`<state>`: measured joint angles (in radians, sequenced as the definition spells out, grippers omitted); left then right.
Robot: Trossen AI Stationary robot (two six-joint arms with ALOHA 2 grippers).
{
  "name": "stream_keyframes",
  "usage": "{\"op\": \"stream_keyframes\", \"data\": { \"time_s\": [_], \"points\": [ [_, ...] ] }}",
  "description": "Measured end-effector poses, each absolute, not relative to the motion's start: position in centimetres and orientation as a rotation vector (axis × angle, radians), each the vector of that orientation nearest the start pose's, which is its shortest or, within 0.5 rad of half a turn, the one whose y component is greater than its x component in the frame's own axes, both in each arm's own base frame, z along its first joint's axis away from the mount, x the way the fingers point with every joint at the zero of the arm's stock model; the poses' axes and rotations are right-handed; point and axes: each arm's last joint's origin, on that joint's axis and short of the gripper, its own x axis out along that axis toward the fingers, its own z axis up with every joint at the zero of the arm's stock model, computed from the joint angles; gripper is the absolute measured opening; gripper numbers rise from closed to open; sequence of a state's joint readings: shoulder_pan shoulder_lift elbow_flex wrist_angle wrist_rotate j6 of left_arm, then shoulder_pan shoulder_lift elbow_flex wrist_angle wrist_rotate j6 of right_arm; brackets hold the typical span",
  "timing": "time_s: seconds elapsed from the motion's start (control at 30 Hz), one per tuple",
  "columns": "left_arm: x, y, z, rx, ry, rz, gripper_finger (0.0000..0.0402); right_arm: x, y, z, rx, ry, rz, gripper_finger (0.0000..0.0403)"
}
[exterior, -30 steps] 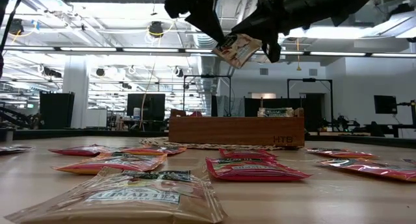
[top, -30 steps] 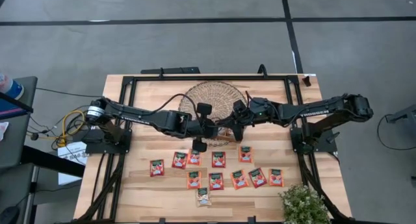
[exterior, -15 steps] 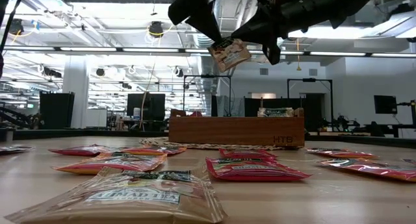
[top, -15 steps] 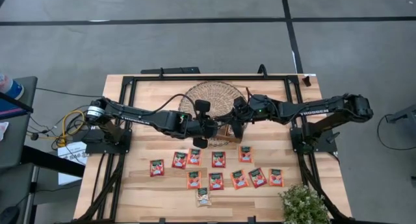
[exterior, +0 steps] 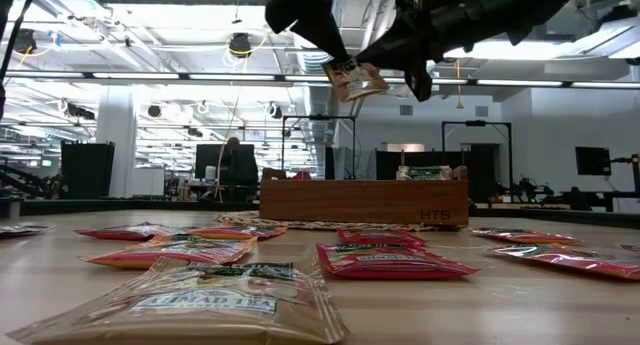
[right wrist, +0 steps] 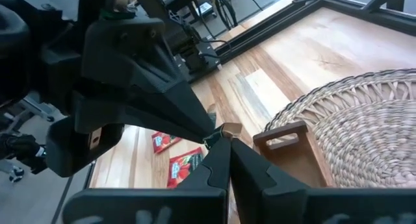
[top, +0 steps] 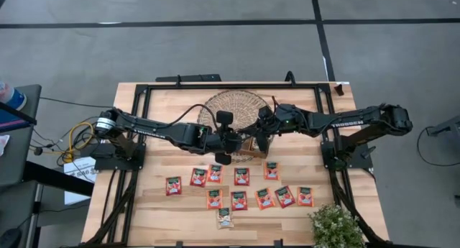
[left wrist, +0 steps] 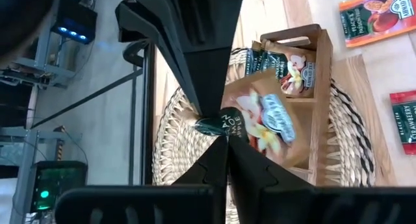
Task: Pick & Place Tea
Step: Put the brown tea bag into the right section of the wooden organizer
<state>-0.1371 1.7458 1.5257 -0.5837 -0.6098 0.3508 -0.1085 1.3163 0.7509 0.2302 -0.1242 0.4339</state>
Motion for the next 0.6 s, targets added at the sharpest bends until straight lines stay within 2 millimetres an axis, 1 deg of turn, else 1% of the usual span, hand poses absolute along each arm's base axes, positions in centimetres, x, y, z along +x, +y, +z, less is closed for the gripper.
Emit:
{"op": "stream_keyframes", "data": {
  "time_s": [0.1,0.33,0.43,0.53,0.6],
  "points": [
    [38.03,-3.55,30.3,0.628,0.831,0.33,0.003,28.22,-2.68,24.61,0.47,0.338,-0.057,0.0],
    [37.89,-3.48,30.27,0.636,0.845,0.337,0.011,28.21,-2.66,24.58,0.472,0.342,-0.054,0.0],
    [37.85,-3.44,30.25,0.644,0.851,0.349,0.0138,28.21,-2.66,24.58,0.472,0.342,-0.054,0.0],
    [37.65,-3.34,30.14,0.665,0.876,0.373,0.0155,28.21,-2.68,24.58,0.47,0.34,-0.063,0.0],
    [37.37,-3.24,30.05,0.689,0.906,0.399,0.0159,28.03,-2.75,24.6,0.468,0.349,-0.082,0.0]
  ]
}}
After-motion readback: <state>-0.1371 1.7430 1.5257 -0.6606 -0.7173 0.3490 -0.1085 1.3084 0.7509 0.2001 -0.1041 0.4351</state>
